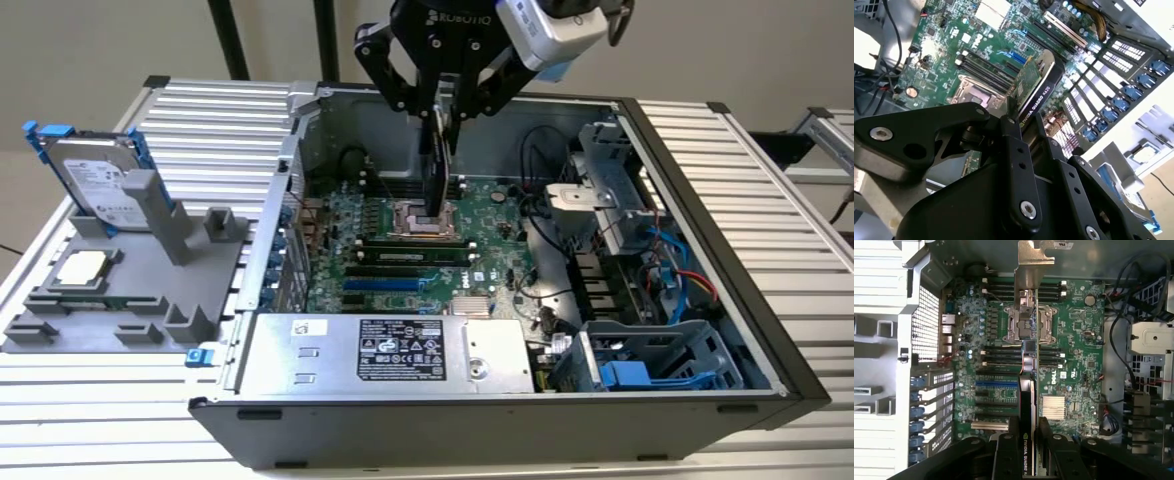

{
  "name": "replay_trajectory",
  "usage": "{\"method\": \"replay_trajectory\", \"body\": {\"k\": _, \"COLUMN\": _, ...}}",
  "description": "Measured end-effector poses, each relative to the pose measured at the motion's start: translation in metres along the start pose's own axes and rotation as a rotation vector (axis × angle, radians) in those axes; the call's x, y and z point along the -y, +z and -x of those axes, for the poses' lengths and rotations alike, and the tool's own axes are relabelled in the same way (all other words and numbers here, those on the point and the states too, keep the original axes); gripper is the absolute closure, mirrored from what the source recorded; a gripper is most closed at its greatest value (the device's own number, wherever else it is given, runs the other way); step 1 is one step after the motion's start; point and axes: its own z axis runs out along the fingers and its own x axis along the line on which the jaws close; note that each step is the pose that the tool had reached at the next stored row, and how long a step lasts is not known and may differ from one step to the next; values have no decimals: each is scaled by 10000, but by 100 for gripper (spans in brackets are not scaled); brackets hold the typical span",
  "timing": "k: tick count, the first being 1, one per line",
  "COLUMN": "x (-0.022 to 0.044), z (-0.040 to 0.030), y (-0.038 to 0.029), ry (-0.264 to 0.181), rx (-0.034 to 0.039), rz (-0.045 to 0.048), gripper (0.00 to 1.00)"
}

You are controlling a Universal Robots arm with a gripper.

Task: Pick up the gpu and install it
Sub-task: 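Insert the gpu into the slot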

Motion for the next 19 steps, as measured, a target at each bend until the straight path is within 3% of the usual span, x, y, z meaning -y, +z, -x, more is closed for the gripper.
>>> {"method": "replay_trajectory", "body": {"k": 19, "x": 0, "z": 0, "y": 0, "ry": -901, "rx": -47, "rz": -8, "gripper": 100}}
